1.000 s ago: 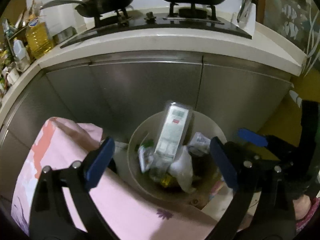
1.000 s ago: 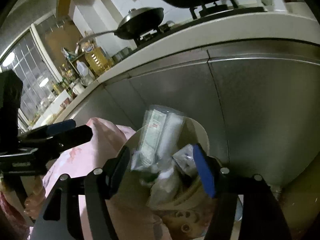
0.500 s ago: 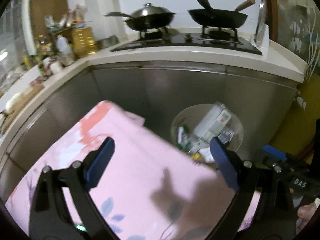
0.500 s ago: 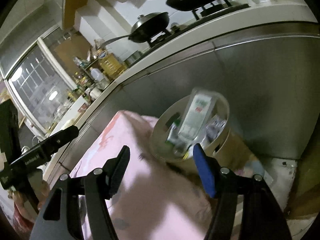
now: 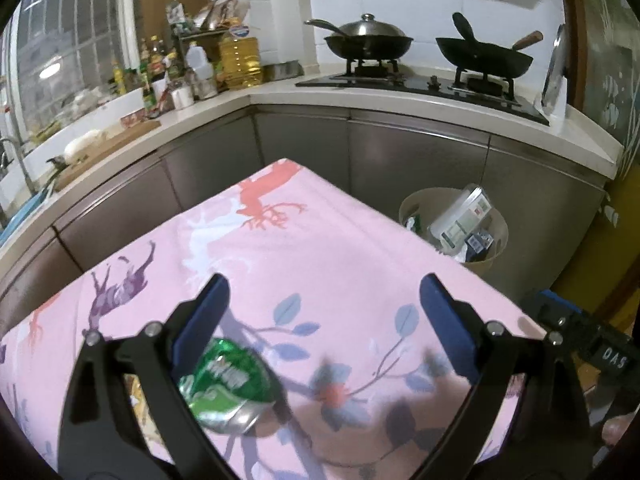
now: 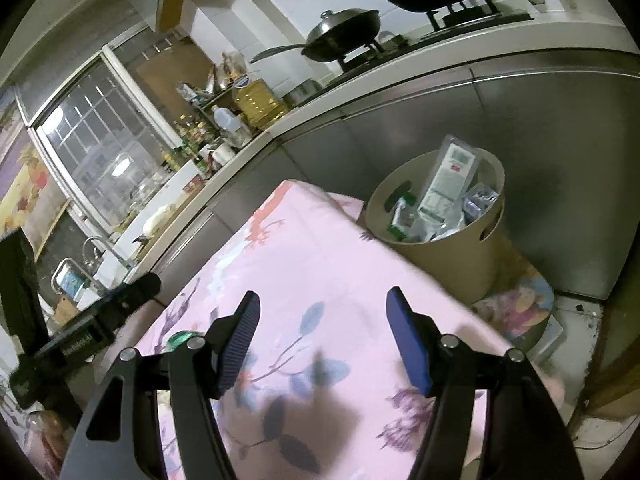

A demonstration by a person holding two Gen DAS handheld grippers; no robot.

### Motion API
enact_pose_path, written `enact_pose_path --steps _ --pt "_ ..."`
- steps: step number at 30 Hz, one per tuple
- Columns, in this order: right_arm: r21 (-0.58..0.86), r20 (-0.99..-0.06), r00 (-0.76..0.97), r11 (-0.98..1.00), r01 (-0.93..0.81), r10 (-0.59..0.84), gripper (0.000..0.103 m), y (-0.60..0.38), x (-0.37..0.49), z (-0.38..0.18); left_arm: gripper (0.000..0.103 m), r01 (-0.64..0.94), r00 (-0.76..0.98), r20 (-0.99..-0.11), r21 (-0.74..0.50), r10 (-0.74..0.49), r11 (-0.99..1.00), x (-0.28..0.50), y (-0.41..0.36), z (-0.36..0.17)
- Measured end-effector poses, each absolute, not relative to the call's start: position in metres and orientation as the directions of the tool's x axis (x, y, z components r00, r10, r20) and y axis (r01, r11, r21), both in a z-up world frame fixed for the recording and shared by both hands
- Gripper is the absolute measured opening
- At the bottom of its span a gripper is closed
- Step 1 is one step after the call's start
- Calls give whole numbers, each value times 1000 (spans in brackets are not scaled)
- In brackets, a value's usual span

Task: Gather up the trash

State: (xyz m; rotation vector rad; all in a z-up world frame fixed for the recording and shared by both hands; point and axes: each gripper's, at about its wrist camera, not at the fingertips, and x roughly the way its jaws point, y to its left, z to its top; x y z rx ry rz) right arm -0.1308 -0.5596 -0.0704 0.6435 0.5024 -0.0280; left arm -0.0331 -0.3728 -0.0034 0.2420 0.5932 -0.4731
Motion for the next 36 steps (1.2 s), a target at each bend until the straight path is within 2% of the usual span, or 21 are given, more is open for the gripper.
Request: enact_pose_path --steps 9,36 --pt "560 -446 880 818 133 162 63 -529 -139 -54 92 432 751 -579 65 -319 899 -43 -330 -5" --pt "523 -490 806 851 -32 331 63 -425 -112 -49 92 67 762 -648 41 -25 997 -38 -156 -50"
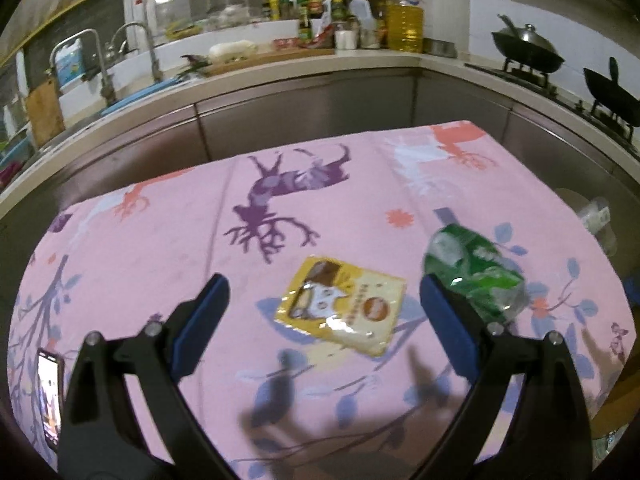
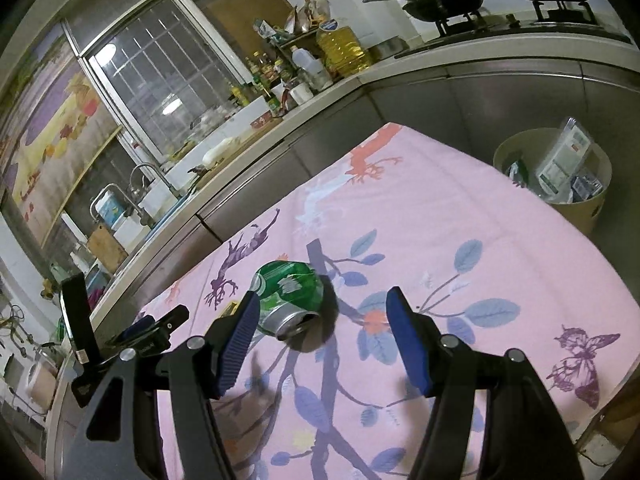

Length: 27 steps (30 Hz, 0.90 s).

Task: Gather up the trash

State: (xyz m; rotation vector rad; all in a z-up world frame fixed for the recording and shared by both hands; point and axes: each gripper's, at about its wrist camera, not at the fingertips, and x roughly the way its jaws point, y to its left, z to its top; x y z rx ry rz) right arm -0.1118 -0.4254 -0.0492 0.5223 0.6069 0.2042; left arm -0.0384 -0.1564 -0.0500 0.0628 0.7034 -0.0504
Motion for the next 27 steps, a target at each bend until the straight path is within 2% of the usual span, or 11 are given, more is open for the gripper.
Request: enact_pose_path --steps 21,27 --pt "524 -530 749 848 -78 396 63 -384 -110 -67 97 -73 695 -712 71 102 995 -51 -107 -63" --pt "522 -528 743 847 -98 411 63 -376 -112 -68 97 -83 708 -698 65 105 994 -63 -103 -57"
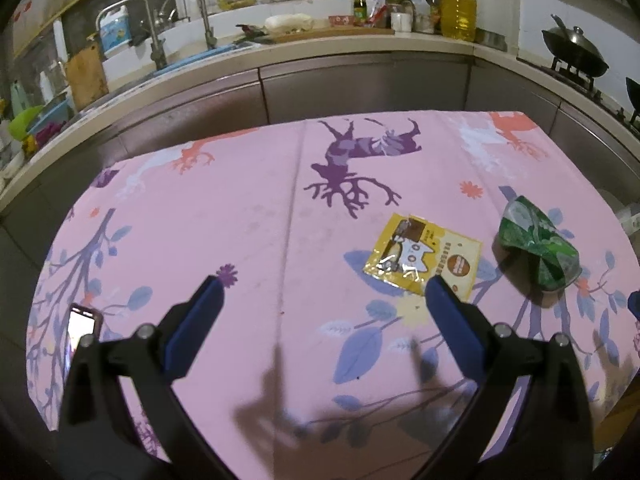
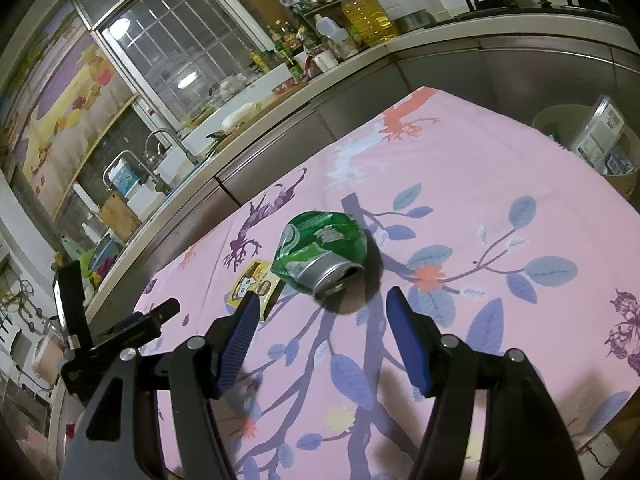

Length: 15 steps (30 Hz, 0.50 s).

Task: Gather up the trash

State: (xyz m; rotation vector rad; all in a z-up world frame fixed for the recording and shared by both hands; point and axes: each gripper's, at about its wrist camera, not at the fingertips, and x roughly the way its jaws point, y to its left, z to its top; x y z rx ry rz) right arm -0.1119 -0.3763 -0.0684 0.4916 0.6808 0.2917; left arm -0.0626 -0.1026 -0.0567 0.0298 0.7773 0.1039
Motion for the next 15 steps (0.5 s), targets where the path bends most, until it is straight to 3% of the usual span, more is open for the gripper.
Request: enact_pose_path --steps 15 --pt "518 -534 736 849 -105 417 63 -370 -112 -71 97 -80 712 -694 71 106 994 -65 -102 -54"
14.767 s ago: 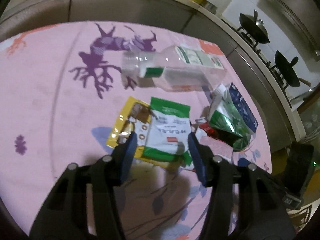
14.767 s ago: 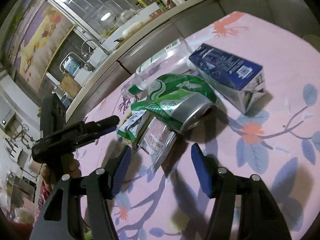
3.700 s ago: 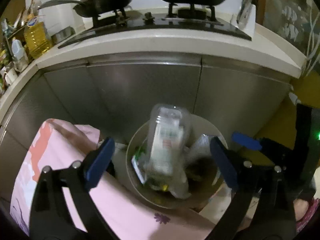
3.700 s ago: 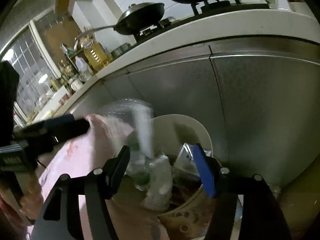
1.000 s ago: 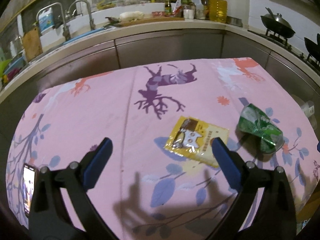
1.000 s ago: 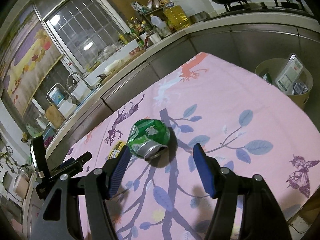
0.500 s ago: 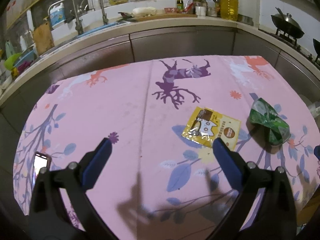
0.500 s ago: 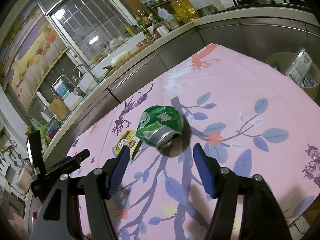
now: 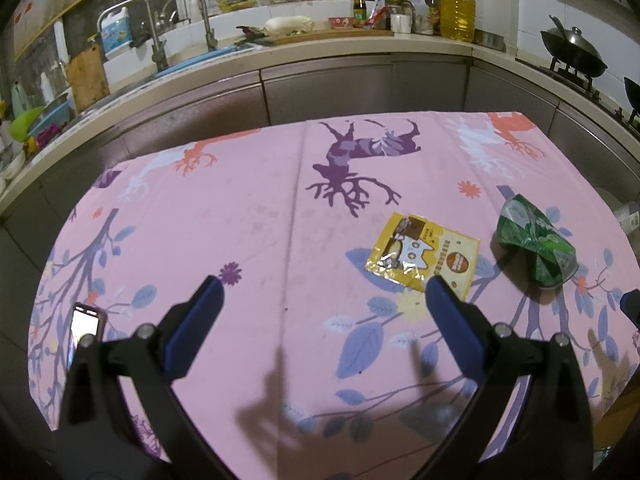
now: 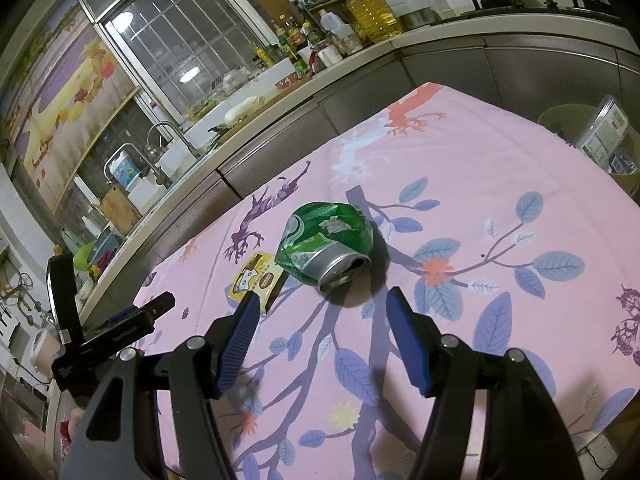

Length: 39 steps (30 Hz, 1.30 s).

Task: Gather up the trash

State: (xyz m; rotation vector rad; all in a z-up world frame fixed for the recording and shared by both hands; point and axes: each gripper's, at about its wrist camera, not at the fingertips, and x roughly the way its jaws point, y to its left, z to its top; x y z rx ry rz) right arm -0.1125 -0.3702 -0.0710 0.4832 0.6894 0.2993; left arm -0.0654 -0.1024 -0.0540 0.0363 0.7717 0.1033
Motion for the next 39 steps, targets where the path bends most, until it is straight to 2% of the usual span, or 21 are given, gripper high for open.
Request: enact_pose_path --steps 17,25,36,39 --pt "472 -551 730 872 -128 405 63 -362 -107 -73 97 -96 725 -678 72 119 993 -69 -98 -52" --pt "393 -571 723 903 -173 388 63 -348 -96 -69 97 -98 723 -680 70 119 993 -69 -97 -52" --pt "81 -619 734 952 -295 280 63 -301 -61 -65 97 -113 722 -679 68 129 991 -68 -90 -52" --pt "38 -640 720 948 -318 267 63 -291 -51 -70 97 -119 721 -680 65 131 991 -68 -89 -51"
